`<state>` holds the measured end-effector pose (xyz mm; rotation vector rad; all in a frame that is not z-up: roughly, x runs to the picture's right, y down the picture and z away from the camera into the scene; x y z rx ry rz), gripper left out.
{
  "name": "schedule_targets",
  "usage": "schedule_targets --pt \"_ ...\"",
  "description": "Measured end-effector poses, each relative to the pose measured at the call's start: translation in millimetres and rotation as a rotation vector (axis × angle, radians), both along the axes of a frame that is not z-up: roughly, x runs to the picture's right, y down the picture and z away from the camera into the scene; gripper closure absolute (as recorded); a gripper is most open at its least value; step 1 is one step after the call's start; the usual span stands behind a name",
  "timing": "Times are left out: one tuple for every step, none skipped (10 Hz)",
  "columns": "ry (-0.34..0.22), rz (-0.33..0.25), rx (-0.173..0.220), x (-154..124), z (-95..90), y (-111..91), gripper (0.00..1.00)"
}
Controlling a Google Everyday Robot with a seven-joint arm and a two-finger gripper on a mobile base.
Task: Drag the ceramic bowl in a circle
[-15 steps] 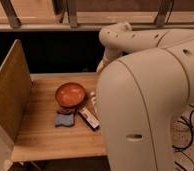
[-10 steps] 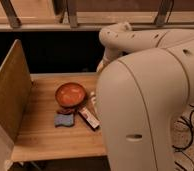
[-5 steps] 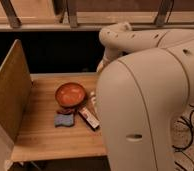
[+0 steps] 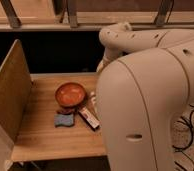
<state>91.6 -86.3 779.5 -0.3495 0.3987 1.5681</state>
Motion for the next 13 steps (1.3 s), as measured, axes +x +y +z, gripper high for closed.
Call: schedule_targets --pt "0.0 0.0 0.0 0.0 0.0 0.0 0.2" --pt "0.0 0.0 0.0 0.0 0.0 0.0 0.2" --pt "0.0 0.0 0.0 0.0 0.0 0.0 0.2" --pt "-0.001 -0.003 0.001 -0.5 -0.4 -0.4 0.2" --pt "-0.009 -0.032 0.001 -4.1 -0.7 0.1 0.2" --pt "-0.037 -0.081 -0.005 -21.1 -0.5 3.6 0.2" --pt "-0.085 -0.165 -0.016 -50.6 0.1 10.8 0.2" --pt "-0.112 -0.217 -0.025 -67.4 -0.1 17.0 0.2" --pt "-0.14 -0.272 -0.035 -82.7 -0.5 24.1 0.2" --pt "-0.173 -0.325 -0.044 -103.1 -0.6 31.0 0.2" --pt "-0.198 -0.356 -0.054 -116.6 1.2 37.5 0.2" --pt "-0.22 -0.372 -0.066 -125.8 4.9 44.3 0.2" --pt "-0.252 -0.373 -0.072 -136.8 9.3 50.3 0.2"
